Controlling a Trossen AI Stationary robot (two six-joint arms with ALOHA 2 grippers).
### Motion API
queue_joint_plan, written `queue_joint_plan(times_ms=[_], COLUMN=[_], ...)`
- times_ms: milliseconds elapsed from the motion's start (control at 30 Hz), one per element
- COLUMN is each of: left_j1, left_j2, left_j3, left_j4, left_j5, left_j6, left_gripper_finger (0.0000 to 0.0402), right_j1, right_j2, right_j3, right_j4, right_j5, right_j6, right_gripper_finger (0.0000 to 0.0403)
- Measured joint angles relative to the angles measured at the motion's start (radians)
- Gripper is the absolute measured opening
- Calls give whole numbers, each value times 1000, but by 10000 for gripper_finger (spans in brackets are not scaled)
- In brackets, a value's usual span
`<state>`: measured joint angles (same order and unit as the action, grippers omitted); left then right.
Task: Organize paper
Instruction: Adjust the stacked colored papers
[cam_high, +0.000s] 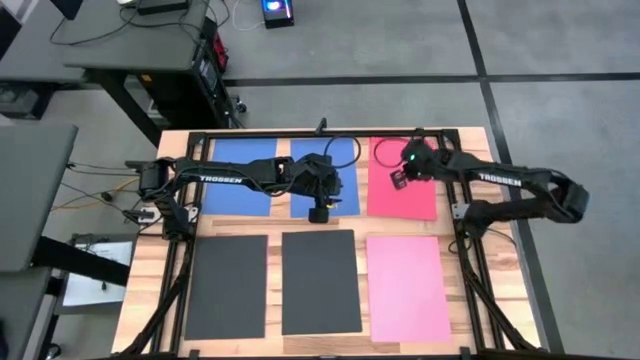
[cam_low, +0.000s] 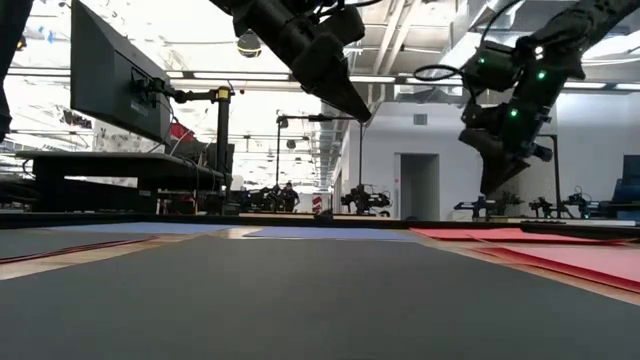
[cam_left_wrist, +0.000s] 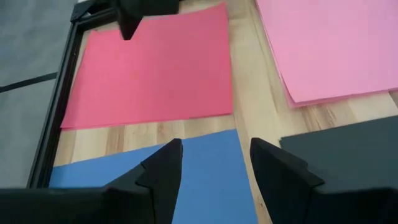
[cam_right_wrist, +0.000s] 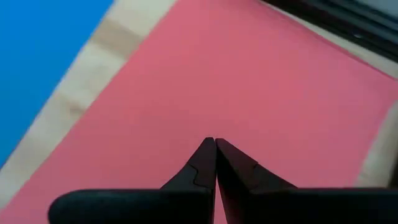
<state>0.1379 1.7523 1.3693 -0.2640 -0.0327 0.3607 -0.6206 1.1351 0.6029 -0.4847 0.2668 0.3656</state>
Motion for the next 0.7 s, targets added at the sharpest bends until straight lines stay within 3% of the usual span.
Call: queue_joint_plan(times_ms=[133, 267, 700], left_j1=[0, 1, 1], left_j2=[0, 0, 0], left_j3=[0, 0, 0], left_j4=[14, 13, 7], left_j5=[0, 0, 0], left_j6=[-3, -5, -5], left_gripper_finger=[173, 173, 173], right_j1=[-127, -184, -177], right_j2=[59, 127, 301], right_j3=[0, 0, 79], right_j4=[9, 56, 28], right_j5=[-36, -115, -164], right_j6=[-23, -23, 5], right_gripper_finger=[0, 0, 0])
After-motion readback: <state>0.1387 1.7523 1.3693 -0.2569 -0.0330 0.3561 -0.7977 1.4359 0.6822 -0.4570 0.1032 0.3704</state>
